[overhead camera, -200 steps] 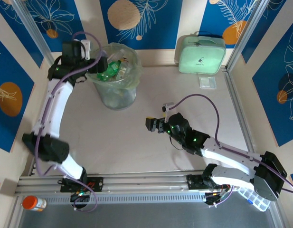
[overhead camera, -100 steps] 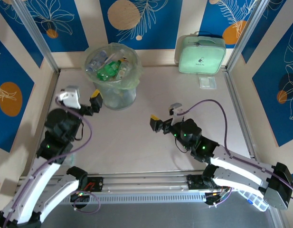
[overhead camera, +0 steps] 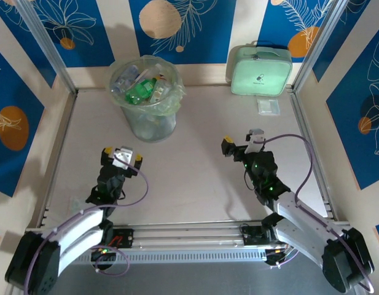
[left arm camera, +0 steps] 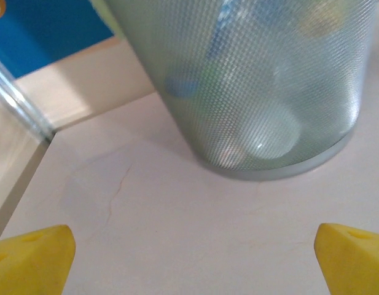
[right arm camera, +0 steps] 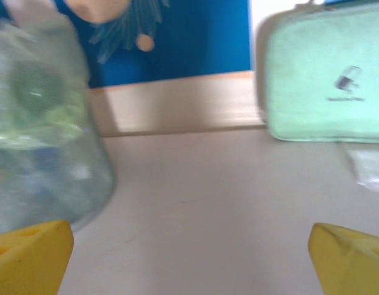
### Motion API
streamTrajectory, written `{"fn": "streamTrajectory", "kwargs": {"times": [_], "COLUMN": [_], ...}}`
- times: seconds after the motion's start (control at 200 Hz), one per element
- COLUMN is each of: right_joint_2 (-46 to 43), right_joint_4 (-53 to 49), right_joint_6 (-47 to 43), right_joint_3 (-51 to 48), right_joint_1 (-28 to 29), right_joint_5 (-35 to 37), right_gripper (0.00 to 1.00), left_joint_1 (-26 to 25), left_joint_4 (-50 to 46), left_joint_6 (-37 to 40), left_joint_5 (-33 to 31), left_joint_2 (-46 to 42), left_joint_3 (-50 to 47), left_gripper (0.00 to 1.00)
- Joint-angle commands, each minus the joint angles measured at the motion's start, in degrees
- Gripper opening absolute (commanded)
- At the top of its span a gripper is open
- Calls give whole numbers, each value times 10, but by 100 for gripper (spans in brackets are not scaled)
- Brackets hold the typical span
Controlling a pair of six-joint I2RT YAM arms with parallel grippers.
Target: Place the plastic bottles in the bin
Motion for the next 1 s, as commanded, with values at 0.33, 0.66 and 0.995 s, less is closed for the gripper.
{"fn": "streamTrajectory", "kwargs": {"times": [0.33,0.66,0.995], "right_joint_2": [233,386,375], "right_joint_4": [93,230,196], "right_joint_6": [-13,-52,-65], "right_joint_3": [4,33,39], "right_joint_1": [-203,-259,-242], "right_joint_5": [-62,-242,-205], "right_gripper": [99,99,99], "left_joint_1": [113,182,179], "left_joint_4": [451,171,181], "left_joint_6": [-69,-104,-99], "left_joint_5": [64,217,214], "left_joint_2": [420,385,383], "left_joint_3": [29,147,140], "left_gripper": [99,99,99]}}
